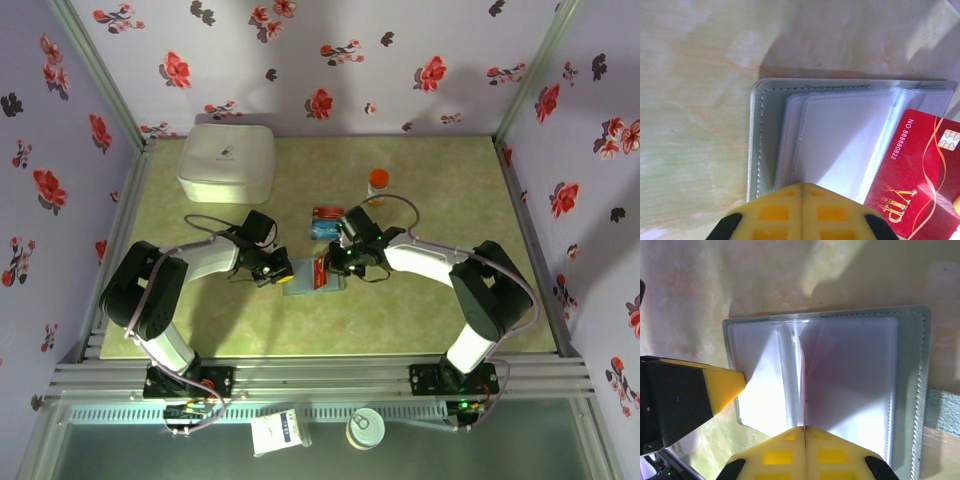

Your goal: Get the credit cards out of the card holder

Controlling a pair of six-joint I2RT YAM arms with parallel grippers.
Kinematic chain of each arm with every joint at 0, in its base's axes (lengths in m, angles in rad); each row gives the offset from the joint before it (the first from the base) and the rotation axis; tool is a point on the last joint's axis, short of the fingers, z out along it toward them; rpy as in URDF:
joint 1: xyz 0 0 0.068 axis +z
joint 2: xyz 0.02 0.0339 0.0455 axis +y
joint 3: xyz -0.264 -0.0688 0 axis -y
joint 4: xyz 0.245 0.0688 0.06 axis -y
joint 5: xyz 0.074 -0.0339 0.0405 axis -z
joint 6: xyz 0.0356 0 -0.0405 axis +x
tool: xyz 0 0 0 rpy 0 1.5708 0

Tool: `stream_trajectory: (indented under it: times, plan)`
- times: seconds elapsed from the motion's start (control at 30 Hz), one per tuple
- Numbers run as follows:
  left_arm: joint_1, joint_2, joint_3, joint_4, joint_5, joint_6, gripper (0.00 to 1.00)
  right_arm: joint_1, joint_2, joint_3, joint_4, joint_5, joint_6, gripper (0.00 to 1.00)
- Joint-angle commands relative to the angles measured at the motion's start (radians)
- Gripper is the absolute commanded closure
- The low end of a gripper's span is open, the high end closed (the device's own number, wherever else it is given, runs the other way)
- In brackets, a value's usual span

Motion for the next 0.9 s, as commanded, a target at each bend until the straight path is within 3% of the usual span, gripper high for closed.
stream_trajectory:
  times: [0.0, 0.67, 0.87]
  plan:
    - [-0.007, 0.019, -0.014, -0.038, -0.011, 0.02, 1.0, 0.005, -0.002, 0.049, -0.081, 0.031, -0.037, 0.98]
    - [-0.006, 0.012, -0.03, 0.006, 0.002, 0.023, 1.0, 0.07, 0.122, 0.209, -0.226, 0.11, -0.081, 0.96]
    - [-0.007, 0.013, -0.035, 0.014, 0.007, 0.024, 1.0, 0.081, 0.121, 0.206, -0.206, 0.097, -0.049, 0.86]
